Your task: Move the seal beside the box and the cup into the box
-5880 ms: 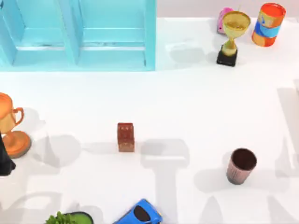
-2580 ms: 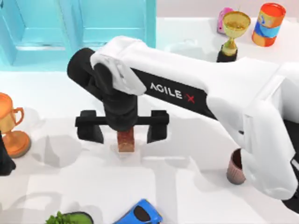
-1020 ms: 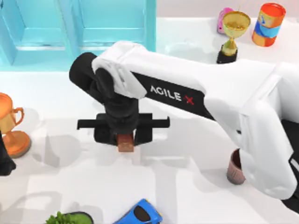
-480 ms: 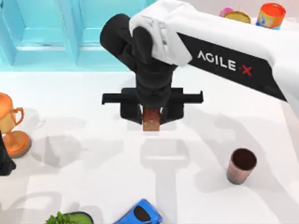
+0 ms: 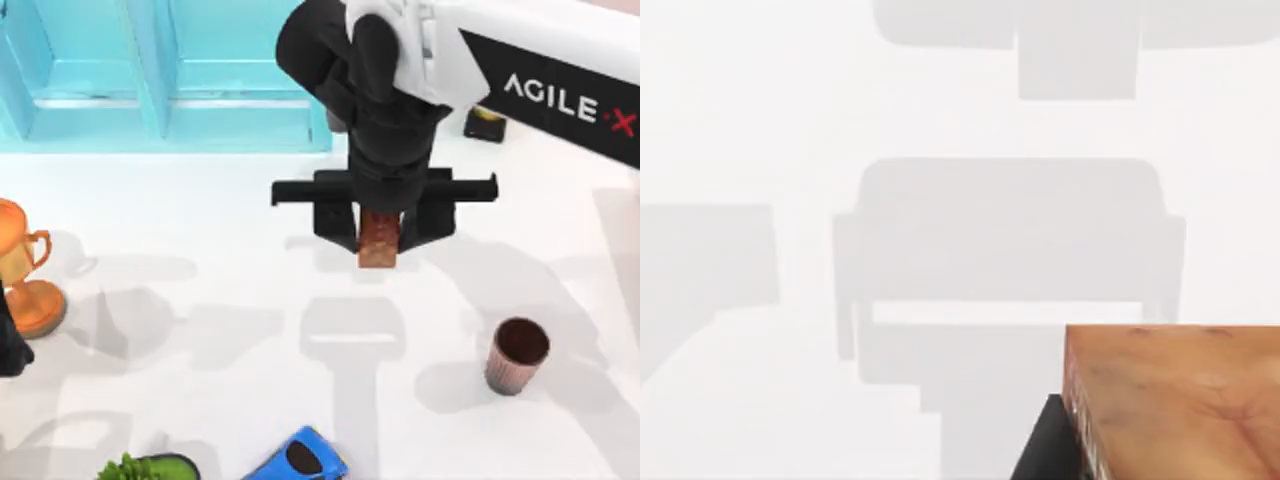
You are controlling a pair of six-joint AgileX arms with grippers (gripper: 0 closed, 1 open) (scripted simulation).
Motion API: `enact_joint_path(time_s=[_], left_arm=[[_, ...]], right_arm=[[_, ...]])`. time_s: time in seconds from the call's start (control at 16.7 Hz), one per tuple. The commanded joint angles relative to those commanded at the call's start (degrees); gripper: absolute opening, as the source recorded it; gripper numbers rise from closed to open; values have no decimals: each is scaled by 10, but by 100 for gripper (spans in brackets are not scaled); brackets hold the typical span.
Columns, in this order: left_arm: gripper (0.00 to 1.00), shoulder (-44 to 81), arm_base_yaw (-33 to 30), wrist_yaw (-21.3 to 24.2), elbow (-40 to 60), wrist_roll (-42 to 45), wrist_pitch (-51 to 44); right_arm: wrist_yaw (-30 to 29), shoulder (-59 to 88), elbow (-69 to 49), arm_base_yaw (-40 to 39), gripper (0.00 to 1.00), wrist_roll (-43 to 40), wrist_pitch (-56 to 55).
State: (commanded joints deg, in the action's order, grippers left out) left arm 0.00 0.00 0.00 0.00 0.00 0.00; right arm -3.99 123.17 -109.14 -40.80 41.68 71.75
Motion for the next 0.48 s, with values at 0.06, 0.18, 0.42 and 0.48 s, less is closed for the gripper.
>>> enact_joint_path(time_s=[0.06, 0.18, 0.42, 0.48], left_arm=[[100, 0, 0, 0, 0, 0, 0], [100, 0, 0, 0, 0, 0, 0], [100, 0, 0, 0, 0, 0, 0], [100, 0, 0, 0, 0, 0, 0]], right_arm=[[-1, 2, -2, -3, 0, 1, -1], [0, -4, 5, 6, 0, -7, -3], [10, -62, 73, 87, 0, -92, -15], [13, -82, 98, 118, 0, -123, -20]])
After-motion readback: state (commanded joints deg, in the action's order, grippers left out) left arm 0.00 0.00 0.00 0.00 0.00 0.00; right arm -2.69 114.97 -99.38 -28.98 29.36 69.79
